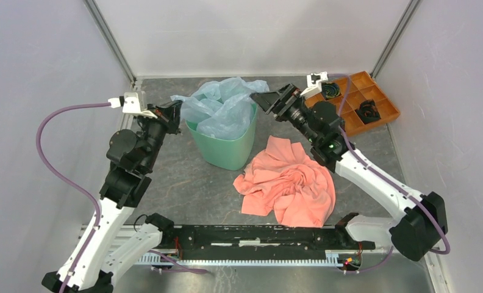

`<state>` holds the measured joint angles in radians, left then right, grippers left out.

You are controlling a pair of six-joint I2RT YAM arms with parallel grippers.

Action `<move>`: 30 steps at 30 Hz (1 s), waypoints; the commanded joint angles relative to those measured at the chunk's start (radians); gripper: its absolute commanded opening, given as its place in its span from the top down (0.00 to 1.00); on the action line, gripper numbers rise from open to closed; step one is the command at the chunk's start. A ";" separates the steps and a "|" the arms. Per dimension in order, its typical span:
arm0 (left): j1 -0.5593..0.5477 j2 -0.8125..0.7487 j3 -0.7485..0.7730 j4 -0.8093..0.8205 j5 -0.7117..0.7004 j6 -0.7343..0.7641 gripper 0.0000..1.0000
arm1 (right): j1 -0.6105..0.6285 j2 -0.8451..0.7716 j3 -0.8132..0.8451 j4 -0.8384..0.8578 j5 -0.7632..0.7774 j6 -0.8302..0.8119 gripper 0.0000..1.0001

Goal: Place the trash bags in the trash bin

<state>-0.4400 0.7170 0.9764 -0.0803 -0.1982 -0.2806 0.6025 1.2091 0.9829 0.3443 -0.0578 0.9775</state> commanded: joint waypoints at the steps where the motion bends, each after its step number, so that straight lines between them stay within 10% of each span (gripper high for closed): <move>1: 0.001 -0.014 0.002 0.036 0.030 -0.059 0.98 | 0.058 0.026 0.020 0.117 0.042 0.023 0.02; 7: 0.000 -0.025 -0.005 0.033 0.041 -0.067 0.98 | 0.065 0.127 0.068 0.078 0.097 0.107 0.12; 11: 0.001 -0.064 -0.024 0.001 -0.024 -0.050 0.98 | 0.036 0.201 0.121 0.124 0.060 0.028 0.77; 15: 0.001 -0.118 -0.027 -0.084 -0.168 -0.024 0.98 | -0.065 0.281 0.128 0.272 -0.145 -0.207 1.00; 21: 0.001 -0.184 -0.058 -0.107 -0.159 -0.007 0.98 | -0.149 0.504 0.319 0.302 -0.622 -0.443 1.00; 30: 0.001 -0.253 -0.139 -0.057 -0.040 -0.008 0.98 | -0.160 0.571 0.477 0.144 -0.769 -0.552 0.93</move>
<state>-0.4400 0.4946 0.8585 -0.1806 -0.3038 -0.3054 0.4397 1.8286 1.4231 0.4995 -0.7109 0.5228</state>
